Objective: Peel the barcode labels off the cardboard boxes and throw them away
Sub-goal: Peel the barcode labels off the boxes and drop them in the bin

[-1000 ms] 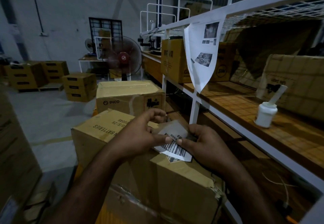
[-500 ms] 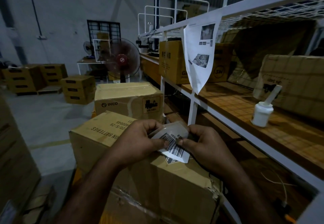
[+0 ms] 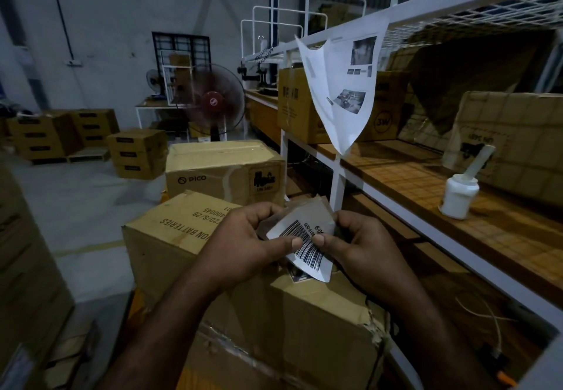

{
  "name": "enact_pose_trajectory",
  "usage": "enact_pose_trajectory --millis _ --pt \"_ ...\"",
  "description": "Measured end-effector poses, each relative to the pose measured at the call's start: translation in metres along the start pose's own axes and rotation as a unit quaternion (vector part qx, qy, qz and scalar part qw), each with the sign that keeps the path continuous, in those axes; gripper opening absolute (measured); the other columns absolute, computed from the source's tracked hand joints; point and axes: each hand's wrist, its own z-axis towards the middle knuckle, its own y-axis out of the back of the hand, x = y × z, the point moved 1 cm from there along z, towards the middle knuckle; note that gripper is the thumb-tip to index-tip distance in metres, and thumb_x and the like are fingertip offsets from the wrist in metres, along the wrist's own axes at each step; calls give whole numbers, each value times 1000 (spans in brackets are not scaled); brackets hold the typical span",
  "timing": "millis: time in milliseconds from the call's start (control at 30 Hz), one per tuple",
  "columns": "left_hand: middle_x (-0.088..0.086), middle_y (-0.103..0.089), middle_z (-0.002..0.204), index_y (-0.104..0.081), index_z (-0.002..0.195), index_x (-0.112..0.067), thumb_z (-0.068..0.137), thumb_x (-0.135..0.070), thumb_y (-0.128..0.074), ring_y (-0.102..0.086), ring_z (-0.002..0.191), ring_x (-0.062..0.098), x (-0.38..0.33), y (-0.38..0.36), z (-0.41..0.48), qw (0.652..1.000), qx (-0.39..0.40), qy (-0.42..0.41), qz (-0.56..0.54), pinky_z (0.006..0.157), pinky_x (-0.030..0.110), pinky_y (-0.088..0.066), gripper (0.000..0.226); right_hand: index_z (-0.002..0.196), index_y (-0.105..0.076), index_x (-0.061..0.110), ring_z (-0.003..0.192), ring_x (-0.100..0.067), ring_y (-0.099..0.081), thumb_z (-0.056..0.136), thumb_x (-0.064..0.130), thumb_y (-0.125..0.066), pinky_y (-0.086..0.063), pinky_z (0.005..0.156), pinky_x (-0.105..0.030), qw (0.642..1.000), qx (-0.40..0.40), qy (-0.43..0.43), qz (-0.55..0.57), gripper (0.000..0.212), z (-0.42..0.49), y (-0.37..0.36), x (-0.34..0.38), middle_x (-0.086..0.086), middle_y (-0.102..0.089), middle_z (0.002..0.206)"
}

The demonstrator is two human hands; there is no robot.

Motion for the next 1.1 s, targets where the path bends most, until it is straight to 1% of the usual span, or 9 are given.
enact_pose_trajectory --millis 200,367,433,533,700,800,933,1000,1100 --pt "-2 -76 96 -68 103 -18 77 -12 -80 -75 82 18 -4 2 0 1000 8 4 -2 69 39 -63 29 101 -70 15 88 -16 -73 89 10 -68 -61 74 -45 999 -8 7 36 14 -4 -1 3 -4 -75 95" --pt "-7 -76 99 -65 113 -33 76 -17 -83 -74 88 10 -8 -3 -3 996 83 -5 42 71 23 -59 44 100 -68 17 88 -12 -72 89 8 -66 -61 70 -35 997 -21 35 61 14 -9 2 7 0 -74 96" --pt "-11 -76 96 -67 109 -34 77 -22 -83 -73 87 5 -8 -7 -4 992 95 -6 77 73 22 -58 38 100 -67 18 88 -13 -72 89 7 -64 -60 67 -30 995 -32 46 88 15 -10 3 8 3 -73 98" --pt "-7 -77 89 -73 98 -27 81 -21 -80 -73 80 7 -5 -19 -3 993 73 13 91 69 27 -59 19 106 -67 16 92 -18 -72 89 5 -63 -60 69 -32 988 -48 50 137 21 -10 4 9 -1 -74 102" --pt "-6 -75 80 -71 89 -29 87 -20 -73 -71 66 5 -5 -27 0 997 5 21 73 55 20 -52 10 112 -65 12 94 -23 -72 89 11 -65 -62 69 -43 988 -52 51 133 23 -10 4 5 -6 -72 104" --pt "-3 -77 80 -72 95 -23 89 -16 -70 -72 65 8 -9 -23 1 999 1 37 18 53 19 -51 10 120 -61 16 99 -23 -71 88 13 -69 -61 72 -48 987 -55 50 143 34 -8 3 6 -7 -70 111" --pt "3 -75 91 -70 103 -18 91 -19 -66 -72 76 18 -18 -8 4 998 -17 64 2 55 22 -54 12 139 -47 25 104 -20 -68 86 9 -70 -62 74 -43 975 -102 13 195 60 -5 3 6 0 -57 124" --pt "5 -71 93 -68 100 -19 92 -22 -65 -66 80 21 -18 10 17 995 -63 74 28 57 28 -52 9 129 -55 24 99 -17 -68 88 11 -68 -61 75 -38 980 -123 6 158 45 -7 3 8 4 -61 114" --pt "7 -73 94 -68 97 -18 90 -21 -68 -67 85 29 -14 36 38 989 -116 80 39 74 42 -54 7 95 -69 33 84 -10 -68 88 25 -69 -60 75 -39 997 -73 8 2 10 -10 -2 12 6 -69 91"
